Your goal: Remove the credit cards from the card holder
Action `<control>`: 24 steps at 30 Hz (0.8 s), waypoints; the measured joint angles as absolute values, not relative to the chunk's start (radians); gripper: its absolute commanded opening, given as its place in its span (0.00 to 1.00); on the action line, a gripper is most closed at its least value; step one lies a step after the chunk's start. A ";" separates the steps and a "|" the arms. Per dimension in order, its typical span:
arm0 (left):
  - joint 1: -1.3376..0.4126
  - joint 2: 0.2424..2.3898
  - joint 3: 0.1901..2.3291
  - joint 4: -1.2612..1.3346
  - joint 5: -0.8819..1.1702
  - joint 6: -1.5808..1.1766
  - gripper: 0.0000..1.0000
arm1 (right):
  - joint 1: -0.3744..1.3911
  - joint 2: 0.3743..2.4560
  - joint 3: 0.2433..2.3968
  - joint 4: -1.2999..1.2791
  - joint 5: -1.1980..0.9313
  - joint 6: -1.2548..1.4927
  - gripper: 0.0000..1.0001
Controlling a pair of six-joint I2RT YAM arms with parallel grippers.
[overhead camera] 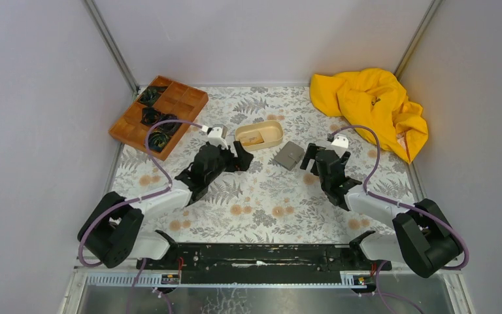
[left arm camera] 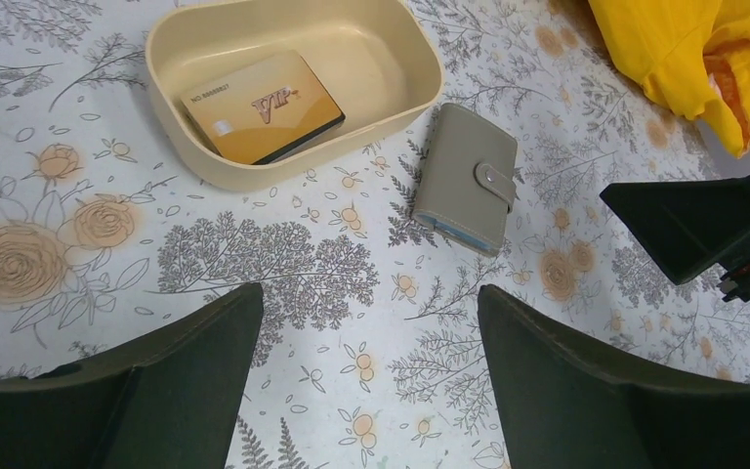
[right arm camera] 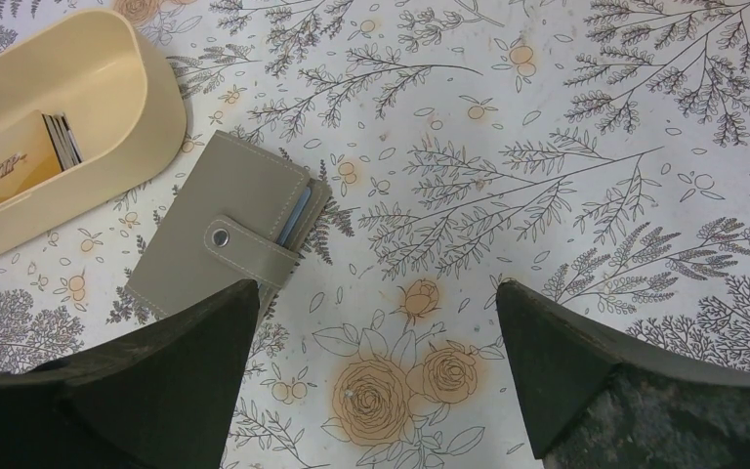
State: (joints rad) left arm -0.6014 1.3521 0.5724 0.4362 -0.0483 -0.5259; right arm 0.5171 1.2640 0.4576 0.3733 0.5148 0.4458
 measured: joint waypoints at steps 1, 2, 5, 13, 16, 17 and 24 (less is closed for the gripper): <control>-0.602 1.341 0.564 0.438 -0.054 -0.530 0.86 | 0.517 1.264 0.458 0.373 0.514 0.446 1.00; -0.602 1.325 0.552 0.442 -0.064 -0.539 0.86 | 0.517 1.264 0.458 0.372 0.514 0.445 1.00; -0.601 1.259 0.495 0.468 -0.104 -0.569 0.84 | 0.517 1.264 0.458 0.370 0.514 0.445 1.00; -0.601 1.218 0.465 0.473 -0.192 -0.586 0.74 | 0.517 1.272 0.458 0.372 0.507 0.434 0.11; -0.601 1.234 0.482 0.442 -0.242 -0.604 0.52 | 0.517 1.297 0.461 0.373 0.497 0.433 0.01; -0.601 1.245 0.495 0.428 -0.260 -0.609 0.42 | 0.517 1.306 0.464 0.373 0.493 0.431 0.03; -0.601 1.377 0.646 0.295 -0.362 -0.636 0.92 | 0.517 1.328 0.477 0.371 0.476 0.425 0.53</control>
State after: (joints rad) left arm -0.6014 1.3769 0.6456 0.2955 -0.3618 -0.6365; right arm 0.5171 1.3277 0.4767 0.3706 0.4763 0.4248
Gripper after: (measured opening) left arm 0.505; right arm 0.425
